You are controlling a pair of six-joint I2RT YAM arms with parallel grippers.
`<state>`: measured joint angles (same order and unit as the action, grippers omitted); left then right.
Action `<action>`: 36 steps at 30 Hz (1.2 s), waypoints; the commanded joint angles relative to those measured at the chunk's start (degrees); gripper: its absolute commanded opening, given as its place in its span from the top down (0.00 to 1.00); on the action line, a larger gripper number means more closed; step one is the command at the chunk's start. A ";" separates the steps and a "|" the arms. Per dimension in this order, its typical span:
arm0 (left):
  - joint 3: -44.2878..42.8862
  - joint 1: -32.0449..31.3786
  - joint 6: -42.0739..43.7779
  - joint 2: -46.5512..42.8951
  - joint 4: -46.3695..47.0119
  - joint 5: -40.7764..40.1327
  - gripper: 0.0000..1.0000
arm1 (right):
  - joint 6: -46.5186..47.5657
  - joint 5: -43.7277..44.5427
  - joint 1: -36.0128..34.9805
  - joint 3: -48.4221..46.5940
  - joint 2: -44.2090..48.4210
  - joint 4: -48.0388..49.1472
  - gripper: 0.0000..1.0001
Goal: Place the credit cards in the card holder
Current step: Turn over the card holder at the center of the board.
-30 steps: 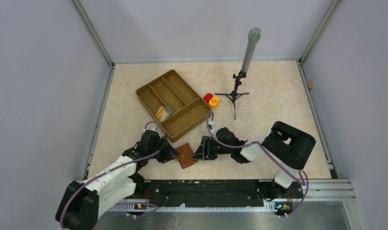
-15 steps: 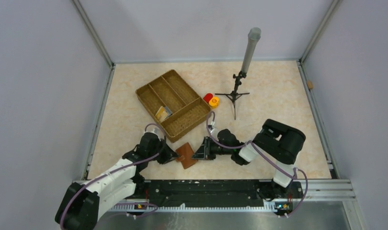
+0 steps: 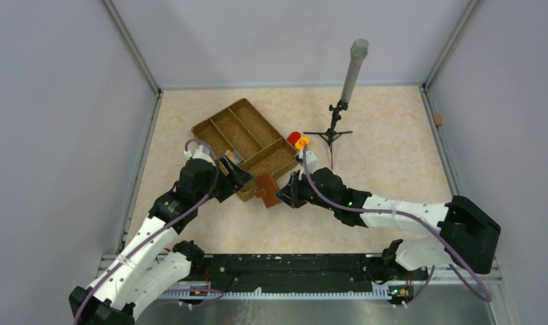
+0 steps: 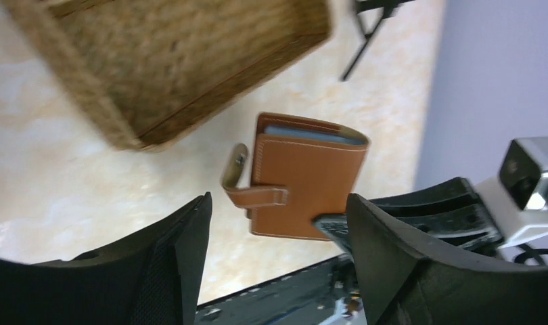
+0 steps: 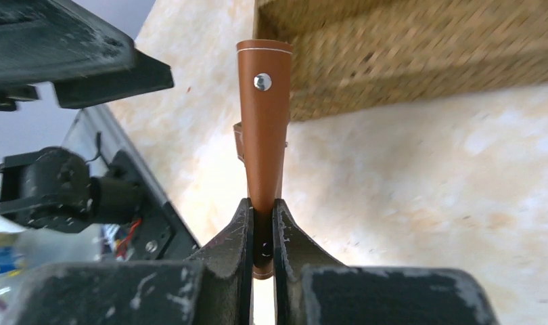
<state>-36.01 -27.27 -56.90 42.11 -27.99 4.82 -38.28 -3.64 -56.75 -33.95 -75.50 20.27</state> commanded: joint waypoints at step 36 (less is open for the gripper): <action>5.37 -11.17 -8.42 21.04 34.79 3.45 1.00 | 16.42 52.89 -25.07 -20.93 -4.10 -35.66 0.41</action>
<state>-34.98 -38.52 -65.73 61.91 -6.76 4.51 -17.72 49.25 -80.75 -53.01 -86.28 -8.64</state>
